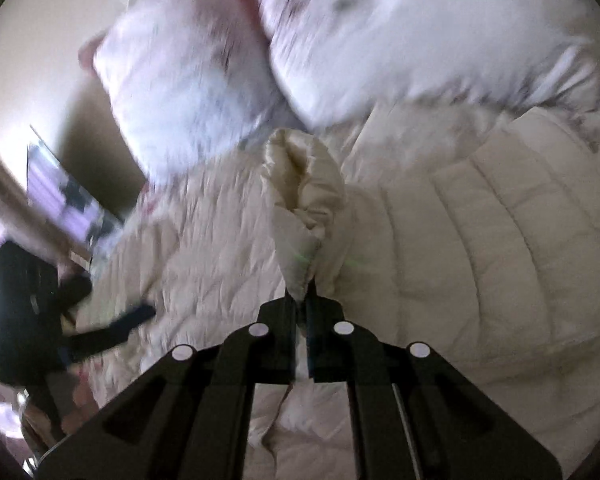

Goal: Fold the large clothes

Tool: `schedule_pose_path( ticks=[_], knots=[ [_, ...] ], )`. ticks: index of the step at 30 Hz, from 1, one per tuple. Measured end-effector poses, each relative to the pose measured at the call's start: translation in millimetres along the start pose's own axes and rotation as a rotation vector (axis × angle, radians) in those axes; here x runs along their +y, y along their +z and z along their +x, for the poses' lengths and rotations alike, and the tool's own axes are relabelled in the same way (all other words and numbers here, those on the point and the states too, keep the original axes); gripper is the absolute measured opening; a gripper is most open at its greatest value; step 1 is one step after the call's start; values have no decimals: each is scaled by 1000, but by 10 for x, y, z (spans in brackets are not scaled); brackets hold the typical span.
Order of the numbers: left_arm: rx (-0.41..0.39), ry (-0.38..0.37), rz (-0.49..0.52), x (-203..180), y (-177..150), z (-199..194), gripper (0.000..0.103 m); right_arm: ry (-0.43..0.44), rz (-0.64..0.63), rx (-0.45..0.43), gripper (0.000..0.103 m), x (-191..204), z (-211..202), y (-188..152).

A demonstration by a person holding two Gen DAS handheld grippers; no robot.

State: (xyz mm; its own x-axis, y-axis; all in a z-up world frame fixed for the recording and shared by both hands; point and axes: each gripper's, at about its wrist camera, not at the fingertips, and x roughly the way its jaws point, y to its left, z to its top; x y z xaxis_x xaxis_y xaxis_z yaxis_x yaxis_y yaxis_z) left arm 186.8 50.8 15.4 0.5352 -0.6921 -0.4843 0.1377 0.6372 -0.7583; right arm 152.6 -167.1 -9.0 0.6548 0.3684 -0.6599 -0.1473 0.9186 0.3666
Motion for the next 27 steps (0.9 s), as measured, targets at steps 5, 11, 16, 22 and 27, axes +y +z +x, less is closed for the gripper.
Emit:
schedule_pose_path(
  ticks=[5,11,16,22,27],
  knots=[
    [74,-20,-23,-46,-39,283,93,33,-11,13,81,6,-152,-142],
    [129,43,-37,-76,-46,574,80,115,263,-26,81,-640,-622,-236],
    [145,103,-61,18,-43,725,68,107,504,-67,81,-1300,-773,-385],
    [162,93,-96,101,-62,879,25,42,598,-174,47,-1634,-754,-275],
    [134,67,-69,69,-15,853,8,20,562,-181,12,-1596,-649,-148]
  ],
)
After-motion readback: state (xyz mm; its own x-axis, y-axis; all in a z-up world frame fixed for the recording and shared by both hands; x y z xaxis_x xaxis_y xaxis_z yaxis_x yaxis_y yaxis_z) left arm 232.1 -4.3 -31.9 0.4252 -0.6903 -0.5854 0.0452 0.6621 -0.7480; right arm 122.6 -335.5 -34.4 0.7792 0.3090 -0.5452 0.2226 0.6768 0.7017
